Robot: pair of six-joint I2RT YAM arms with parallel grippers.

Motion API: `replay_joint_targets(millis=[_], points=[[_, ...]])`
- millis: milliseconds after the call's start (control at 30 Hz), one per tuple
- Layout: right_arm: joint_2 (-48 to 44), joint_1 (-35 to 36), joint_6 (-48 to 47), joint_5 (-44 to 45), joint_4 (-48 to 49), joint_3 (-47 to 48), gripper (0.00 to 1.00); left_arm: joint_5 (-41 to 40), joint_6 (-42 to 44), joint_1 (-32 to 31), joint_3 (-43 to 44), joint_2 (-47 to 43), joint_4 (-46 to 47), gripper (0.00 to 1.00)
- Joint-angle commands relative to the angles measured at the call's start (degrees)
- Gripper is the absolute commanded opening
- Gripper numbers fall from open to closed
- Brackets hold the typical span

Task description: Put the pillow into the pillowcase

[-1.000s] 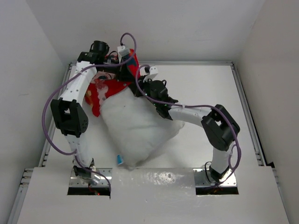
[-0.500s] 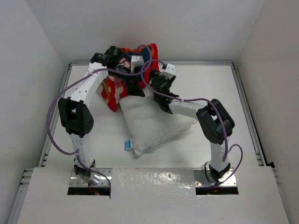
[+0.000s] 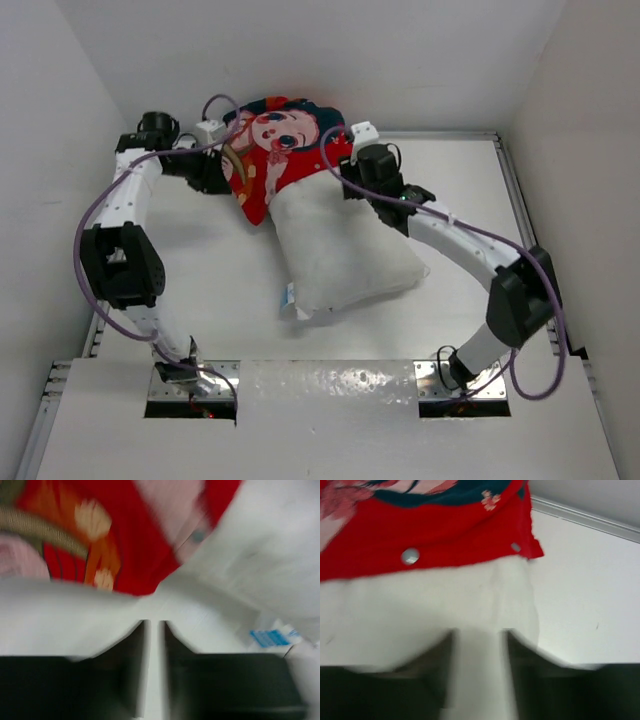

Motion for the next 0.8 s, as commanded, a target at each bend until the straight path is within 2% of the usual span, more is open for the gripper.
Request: replay_joint_targets(millis=[0,33,67,100,267,367,433,467,533,567,600,633,667,700,767], points=[[-5.7,8.4,-5.8,0.6,-5.3,-3.9,0.62,-8.3,-0.9,-0.3,-9.6,0.6,2.9,0.32],[-5.7,10.9,-7.8,2.7,-3.8,-4.6,0.77,-9.0,-0.8,-0.9,-12.3,0.9,4.9,0.55],[-4.9,15.1,-8.7,2.9,-3.4,-4.5,0.99,-9.9,-1.8,-1.3,-13.2,1.5,6.0,0.82],[-3.9,16.9,-9.0,3.3,-3.3,-3.6,0.99,-9.8,-3.2,-1.6,-14.0,2.0,7.7,0.98],[4.8,24.9,-6.7,10.8,-3.3,3.5,0.99,-8.4,-10.7,-1.4,-13.8,8.4,16.5,1.0],[9.8,26.1,-6.9,9.3,-2.6,4.7,0.99,-8.2,-15.7,-1.2,-12.9,12.7,21.9,1.0],[12.3,26.2,-6.5,9.5,-1.7,4.6,0.99,-4.6,-18.7,-1.4,-13.1,14.0,26.6,1.0],[15.4,26.1,-6.3,10.6,-2.1,5.0,0.99,-3.9,-19.7,-1.5,-13.6,15.0,28.5,0.97],[18.8,25.5,-5.6,15.6,-5.6,8.2,0.98,-2.6,-21.7,-1.6,-13.9,16.3,32.7,0.82],[21.7,24.7,-5.0,16.2,-7.1,9.5,0.93,-1.7,-22.1,-1.7,-13.7,18.2,33.2,0.53],[22.6,24.1,-4.3,16.5,-8.3,10.6,0.85,0.6,-22.7,-1.7,-12.6,19.2,32.7,0.38],[23.0,23.4,-2.0,16.4,-7.7,10.3,0.49,2.1,-22.7,-1.7,-12.2,20.1,32.4,0.19],[22.9,21.6,-0.1,13.4,-5.3,9.2,0.0,4.4,-23.6,-1.7,-12.2,20.8,32.7,0.0],[22.8,20.6,-0.1,13.4,-4.3,9.1,0.0,5.5,-23.8,-1.7,-12.2,20.7,33.1,0.0],[22.8,17.5,2.4,7.1,-3.0,10.5,0.0,8.2,-23.7,-1.6,-12.9,18.5,33.3,0.0]])
